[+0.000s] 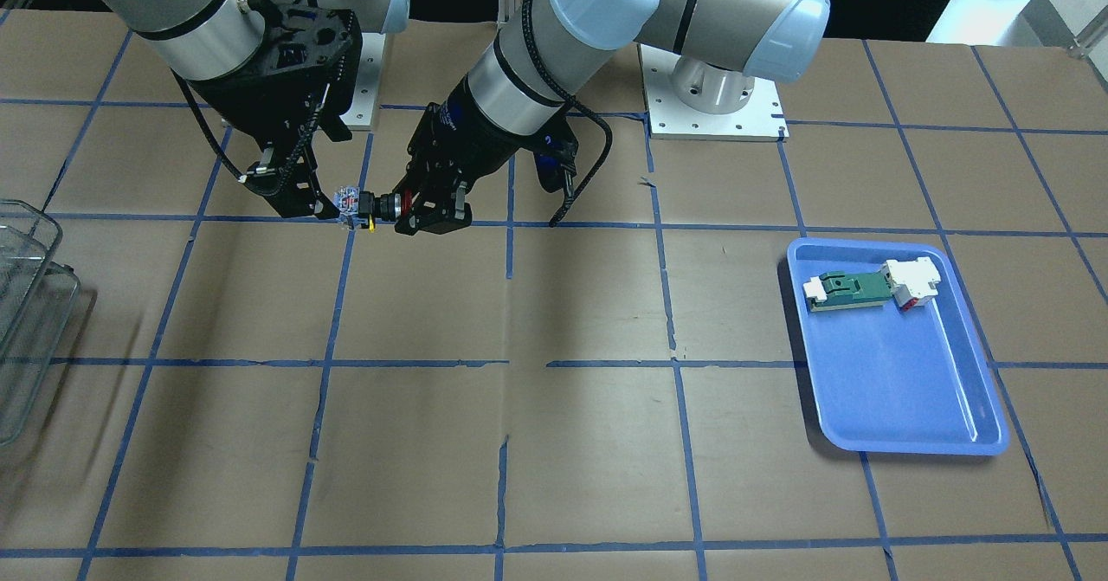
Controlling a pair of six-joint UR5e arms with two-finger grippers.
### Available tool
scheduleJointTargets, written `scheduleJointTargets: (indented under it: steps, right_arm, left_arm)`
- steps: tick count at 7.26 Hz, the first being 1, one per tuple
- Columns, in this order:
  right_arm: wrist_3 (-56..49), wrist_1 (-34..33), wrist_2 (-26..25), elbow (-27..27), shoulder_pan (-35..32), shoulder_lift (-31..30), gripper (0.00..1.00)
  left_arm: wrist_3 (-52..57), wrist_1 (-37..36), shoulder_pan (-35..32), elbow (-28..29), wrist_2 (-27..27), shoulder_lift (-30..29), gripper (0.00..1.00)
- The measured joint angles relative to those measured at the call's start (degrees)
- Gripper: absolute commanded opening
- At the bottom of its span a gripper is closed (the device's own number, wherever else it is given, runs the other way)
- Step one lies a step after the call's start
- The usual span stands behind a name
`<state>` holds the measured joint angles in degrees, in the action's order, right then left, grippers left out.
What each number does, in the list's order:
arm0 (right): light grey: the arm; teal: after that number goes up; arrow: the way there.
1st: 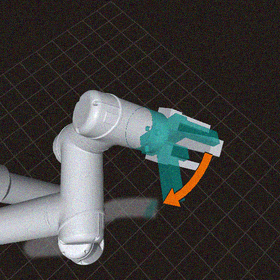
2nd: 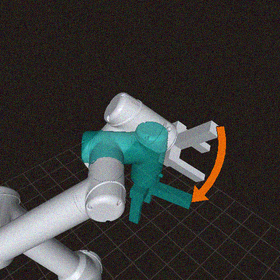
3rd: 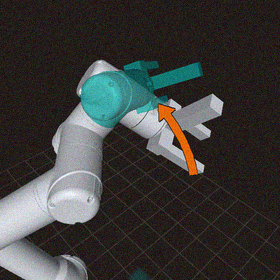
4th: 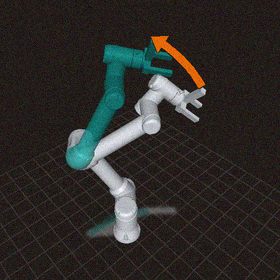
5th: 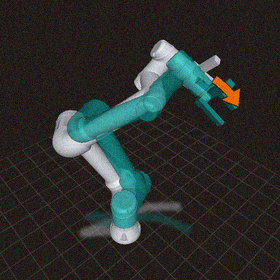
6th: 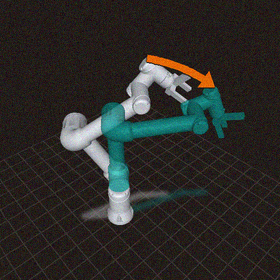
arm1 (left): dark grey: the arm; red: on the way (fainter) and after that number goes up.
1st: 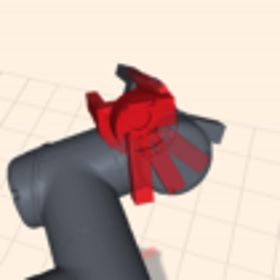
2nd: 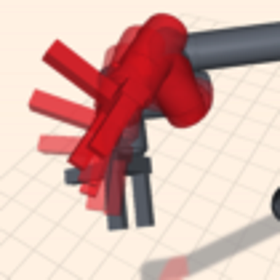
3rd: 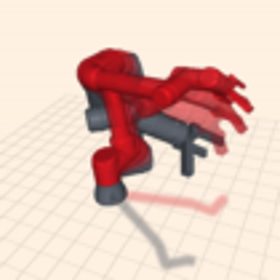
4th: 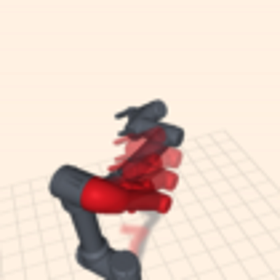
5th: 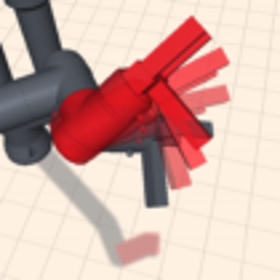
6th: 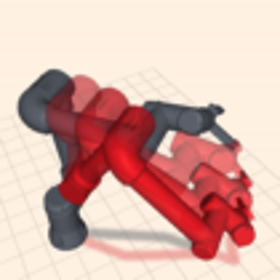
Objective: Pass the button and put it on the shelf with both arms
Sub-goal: 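Close the right gripper on the button's red cap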
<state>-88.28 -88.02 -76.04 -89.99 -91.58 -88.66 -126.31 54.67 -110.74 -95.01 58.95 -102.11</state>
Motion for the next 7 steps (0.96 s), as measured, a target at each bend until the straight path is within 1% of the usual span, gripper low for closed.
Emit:
scheduleJointTargets:
  steps: [5,6,7]
  right_arm:
    - [1.3,-2.8,-0.2,-1.2,-0.8,1.0,1.00]
    - [1.2,-2.9,-0.2,-1.7,-0.8,1.0,0.87]
    - [1.1,-3.3,-0.1,-2.0,-0.8,1.0,0.53]
  left_arm:
    - [-0.1,-0.1,-0.1,-0.1,0.0,0.3,0.00]
    - [-0.2,-0.1,-0.1,-0.2,0.0,0.3,0.00]
    - [-0.2,-0.1,-0.1,-0.4,0.0,0.4,0.00]
